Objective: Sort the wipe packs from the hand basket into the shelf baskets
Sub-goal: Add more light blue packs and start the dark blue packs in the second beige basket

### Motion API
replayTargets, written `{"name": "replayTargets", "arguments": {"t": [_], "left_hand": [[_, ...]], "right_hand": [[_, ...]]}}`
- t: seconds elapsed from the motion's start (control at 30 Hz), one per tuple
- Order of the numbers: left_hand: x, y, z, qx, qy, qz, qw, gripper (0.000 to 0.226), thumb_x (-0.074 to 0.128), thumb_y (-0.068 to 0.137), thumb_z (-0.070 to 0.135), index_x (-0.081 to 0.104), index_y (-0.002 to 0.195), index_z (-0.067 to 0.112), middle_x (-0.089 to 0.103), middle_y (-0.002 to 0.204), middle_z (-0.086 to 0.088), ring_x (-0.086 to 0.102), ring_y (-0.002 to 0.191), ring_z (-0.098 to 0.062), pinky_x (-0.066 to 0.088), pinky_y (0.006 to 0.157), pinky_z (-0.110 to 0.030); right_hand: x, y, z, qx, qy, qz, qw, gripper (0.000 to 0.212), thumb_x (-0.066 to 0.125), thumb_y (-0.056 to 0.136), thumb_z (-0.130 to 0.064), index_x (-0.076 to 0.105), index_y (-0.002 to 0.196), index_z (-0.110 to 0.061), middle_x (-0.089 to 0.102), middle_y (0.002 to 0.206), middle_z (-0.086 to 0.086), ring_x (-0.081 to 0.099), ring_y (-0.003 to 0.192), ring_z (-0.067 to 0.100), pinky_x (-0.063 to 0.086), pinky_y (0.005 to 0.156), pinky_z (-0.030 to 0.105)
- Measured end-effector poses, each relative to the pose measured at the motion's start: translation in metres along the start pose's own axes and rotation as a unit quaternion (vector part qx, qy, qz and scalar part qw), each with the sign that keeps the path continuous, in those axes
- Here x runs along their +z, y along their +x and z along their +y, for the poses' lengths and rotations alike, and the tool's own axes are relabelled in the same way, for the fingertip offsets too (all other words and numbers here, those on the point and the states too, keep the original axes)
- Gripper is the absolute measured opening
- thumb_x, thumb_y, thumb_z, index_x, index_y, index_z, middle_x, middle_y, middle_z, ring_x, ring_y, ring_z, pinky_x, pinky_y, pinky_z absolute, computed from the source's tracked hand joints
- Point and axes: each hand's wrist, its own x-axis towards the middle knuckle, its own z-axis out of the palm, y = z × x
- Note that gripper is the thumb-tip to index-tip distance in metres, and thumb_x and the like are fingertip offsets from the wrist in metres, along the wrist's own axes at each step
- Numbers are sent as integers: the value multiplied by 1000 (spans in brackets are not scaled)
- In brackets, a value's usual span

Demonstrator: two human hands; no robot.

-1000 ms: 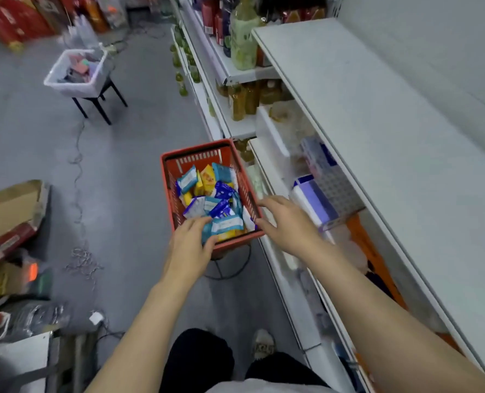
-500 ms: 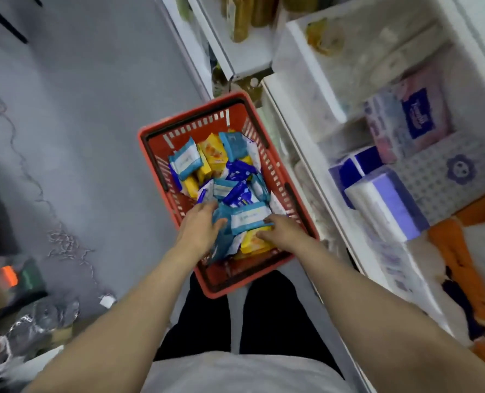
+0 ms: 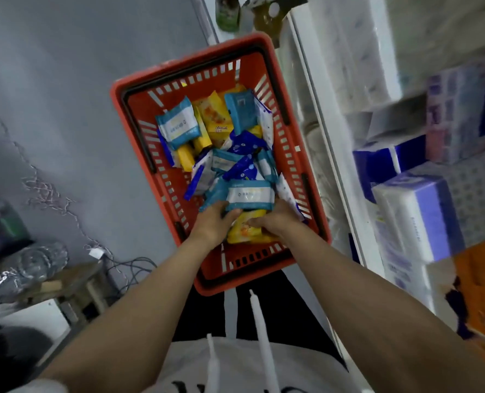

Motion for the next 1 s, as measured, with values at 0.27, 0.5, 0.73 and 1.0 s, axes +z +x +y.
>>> {"name": "replayTargets", "arguments": {"t": [0.27, 0.5, 0.73, 1.0], "left_hand": [[-4, -3, 22, -33, -199, -12, 979, 51, 70, 86, 42, 55, 128, 18, 64, 127, -3, 63, 109, -23, 51, 93, -40], [-39, -15, 31, 6, -328, 203, 923, 46, 76, 84, 22, 56, 123, 6, 69, 114, -6, 68, 98, -21, 57, 80, -36], [-56, -37, 14, 26, -453, 226, 862, 45, 70, 88, 13, 50, 127, 3, 67, 118, -10, 67, 105, -25, 53, 93, -51], [-45, -68, 6, 41, -508, 225, 830, 41, 66, 91, 9, 51, 129, 3, 67, 120, -12, 68, 105, -25, 56, 88, -46]], "right_hand": [[-31, -22, 9, -76, 239, -89, 964, 83, 81, 74, -1, 41, 144, -20, 73, 90, -10, 71, 86, 8, 59, 69, 32], [-37, -4, 8, -150, -15, -11, 989, 63, 73, 85, -35, 48, 140, -13, 62, 128, 7, 60, 115, 20, 49, 95, 35], [-12, 11, 15, -77, -406, -98, 905, 75, 67, 79, -61, 49, 133, -12, 57, 134, 7, 56, 120, 27, 47, 93, 33], [-28, -10, -13, -57, -352, -82, 931, 67, 86, 64, -51, 58, 109, -9, 63, 105, 6, 62, 92, 21, 50, 72, 29]]}}
